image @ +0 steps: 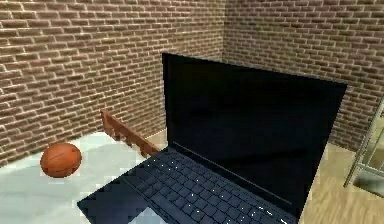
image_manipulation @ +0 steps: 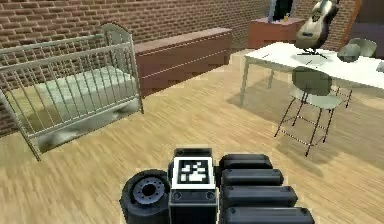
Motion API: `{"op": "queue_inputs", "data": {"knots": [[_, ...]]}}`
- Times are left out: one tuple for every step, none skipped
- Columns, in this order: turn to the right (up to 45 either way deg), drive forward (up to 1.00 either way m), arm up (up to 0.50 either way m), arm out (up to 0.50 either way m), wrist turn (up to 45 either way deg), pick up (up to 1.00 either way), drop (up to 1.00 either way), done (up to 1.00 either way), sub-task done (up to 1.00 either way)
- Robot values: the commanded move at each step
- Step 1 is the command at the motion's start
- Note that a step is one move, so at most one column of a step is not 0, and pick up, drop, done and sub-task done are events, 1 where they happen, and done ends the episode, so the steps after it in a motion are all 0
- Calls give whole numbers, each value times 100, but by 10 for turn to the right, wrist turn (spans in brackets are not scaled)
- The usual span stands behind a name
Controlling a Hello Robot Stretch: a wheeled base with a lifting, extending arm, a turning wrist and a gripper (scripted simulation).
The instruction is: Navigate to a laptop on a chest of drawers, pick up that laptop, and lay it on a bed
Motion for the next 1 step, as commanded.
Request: {"op": "queue_inputs", "data": {"knots": [[450,0,0,0,0,0,0,0,0]]}}
